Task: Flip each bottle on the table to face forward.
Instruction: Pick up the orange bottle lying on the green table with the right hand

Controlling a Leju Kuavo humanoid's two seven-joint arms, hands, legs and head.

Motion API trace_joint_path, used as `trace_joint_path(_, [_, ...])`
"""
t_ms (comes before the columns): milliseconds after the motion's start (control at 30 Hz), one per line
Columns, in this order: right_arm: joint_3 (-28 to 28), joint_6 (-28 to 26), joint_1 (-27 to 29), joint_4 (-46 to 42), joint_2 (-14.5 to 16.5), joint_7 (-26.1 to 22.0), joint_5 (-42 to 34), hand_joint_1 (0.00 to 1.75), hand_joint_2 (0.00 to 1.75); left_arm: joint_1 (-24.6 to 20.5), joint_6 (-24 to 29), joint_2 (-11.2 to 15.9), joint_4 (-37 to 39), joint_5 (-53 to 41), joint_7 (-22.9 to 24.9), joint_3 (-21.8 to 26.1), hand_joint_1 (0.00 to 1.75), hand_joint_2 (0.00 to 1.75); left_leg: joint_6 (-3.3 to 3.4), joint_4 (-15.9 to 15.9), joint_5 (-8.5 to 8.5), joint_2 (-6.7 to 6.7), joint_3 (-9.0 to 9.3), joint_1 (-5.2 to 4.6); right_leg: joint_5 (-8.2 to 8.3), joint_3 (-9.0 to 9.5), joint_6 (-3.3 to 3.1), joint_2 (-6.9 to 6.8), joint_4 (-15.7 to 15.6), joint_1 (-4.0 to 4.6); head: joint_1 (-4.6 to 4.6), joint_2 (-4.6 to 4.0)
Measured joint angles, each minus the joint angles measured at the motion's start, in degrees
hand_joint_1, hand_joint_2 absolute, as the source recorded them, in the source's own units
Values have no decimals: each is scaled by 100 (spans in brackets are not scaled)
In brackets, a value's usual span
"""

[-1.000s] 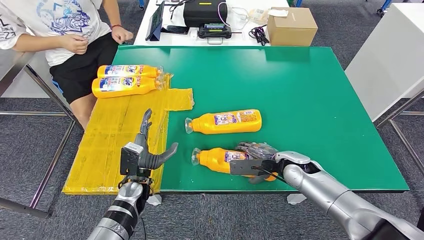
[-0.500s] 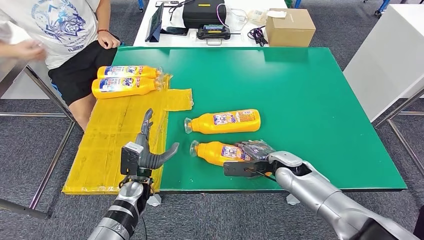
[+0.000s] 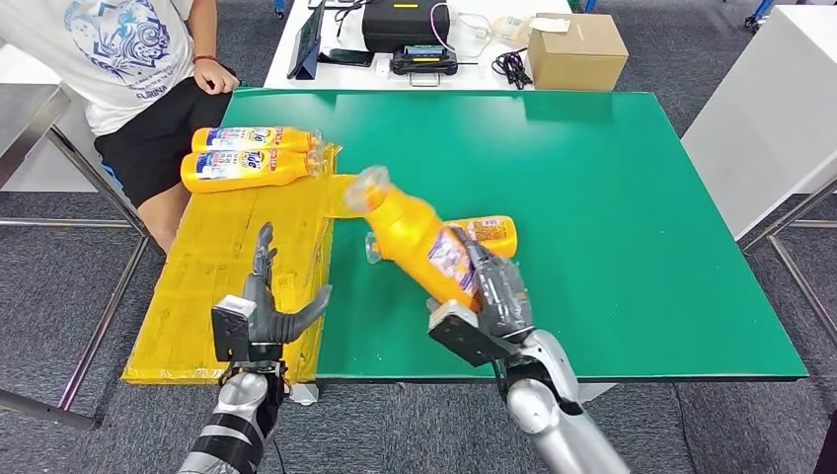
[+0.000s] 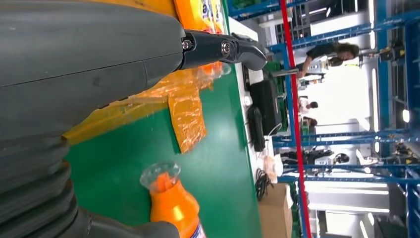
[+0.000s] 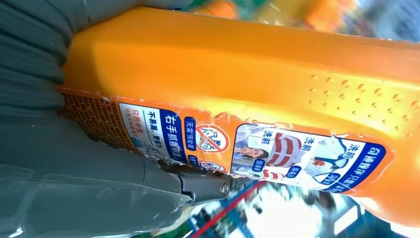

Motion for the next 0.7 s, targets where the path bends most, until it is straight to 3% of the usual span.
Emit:
trace_joint_path(233, [-612,-576,488,-787,453,-285,-96,175,175,224,66,-21,-569,105,83,68,0,175,0,0,-1,1,1,-6,0,-1,1,1,-1,-6,-1,0])
trace_joint_path(467, [-833,-629,647,-987,605,-294,-108,175,175,365,-16,-52,-950,203,161,68,0,175,0,0,-1,4,2,-5,0,-1,1,2,-1,-6,-1,0])
trace_joint_path(533, [-859,-664,662,-994,620,-302,-49,175,175,380,-268,-52,-1006,397,300,60,0,175,0,0,-1,4,3,-5,0,-1,1,2,-1,-6,-2,0])
trace_joint_path(700, [-982,-687,693,-752,658,-622,81,175,175,444,-1647,-49,-1147,1468,1014,-154,0,175,0,0,-1,4,2,-6,0,-1,1,2,-1,-7,0,0])
